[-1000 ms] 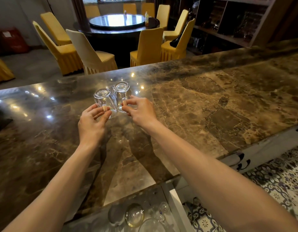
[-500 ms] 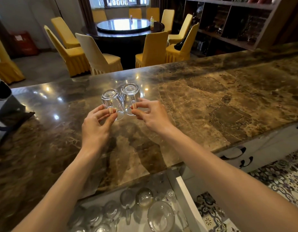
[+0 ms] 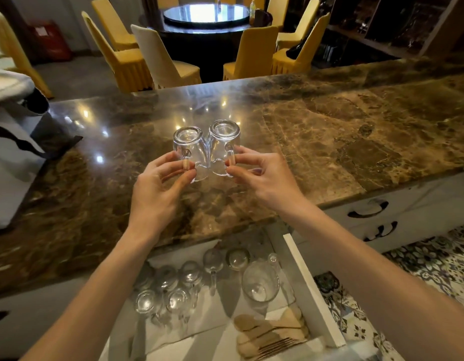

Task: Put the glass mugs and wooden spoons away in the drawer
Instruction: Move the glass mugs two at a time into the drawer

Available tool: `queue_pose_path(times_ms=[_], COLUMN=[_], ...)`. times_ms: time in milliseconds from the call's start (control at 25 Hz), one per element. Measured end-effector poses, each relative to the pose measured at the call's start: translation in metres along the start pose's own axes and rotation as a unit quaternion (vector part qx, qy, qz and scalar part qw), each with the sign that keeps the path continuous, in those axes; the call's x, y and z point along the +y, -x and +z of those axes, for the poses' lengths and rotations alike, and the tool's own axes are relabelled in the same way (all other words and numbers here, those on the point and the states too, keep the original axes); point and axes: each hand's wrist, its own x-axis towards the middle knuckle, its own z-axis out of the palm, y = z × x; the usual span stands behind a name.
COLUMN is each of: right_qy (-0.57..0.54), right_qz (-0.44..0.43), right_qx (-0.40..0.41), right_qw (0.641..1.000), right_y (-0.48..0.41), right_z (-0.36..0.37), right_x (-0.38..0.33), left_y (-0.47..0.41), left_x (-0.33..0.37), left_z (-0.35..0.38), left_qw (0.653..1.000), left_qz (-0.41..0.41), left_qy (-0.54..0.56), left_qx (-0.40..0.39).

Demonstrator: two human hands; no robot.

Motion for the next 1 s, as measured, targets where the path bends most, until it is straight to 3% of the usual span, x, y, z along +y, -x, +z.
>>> queue_pose_path(times_ms=[480, 1000], right_qy=[0.011, 0.024], right_qz=[0.022, 0.082], right_qx=[-0.031, -0.072], right_qw=[0.999, 0.994], right_y=[0.078, 0.143], right_z=[0.024, 0.055], right_x=[-0.004, 0.037], left_y=[0.079, 0.155], left_x=[-0.014, -0.055], left_z=[-0.037, -0.039], left_qw=[0.998, 0.989], left_qz=[-0.024, -0.126], left_qy=[0.041, 0.03], left_qx=[-0.032, -0.072])
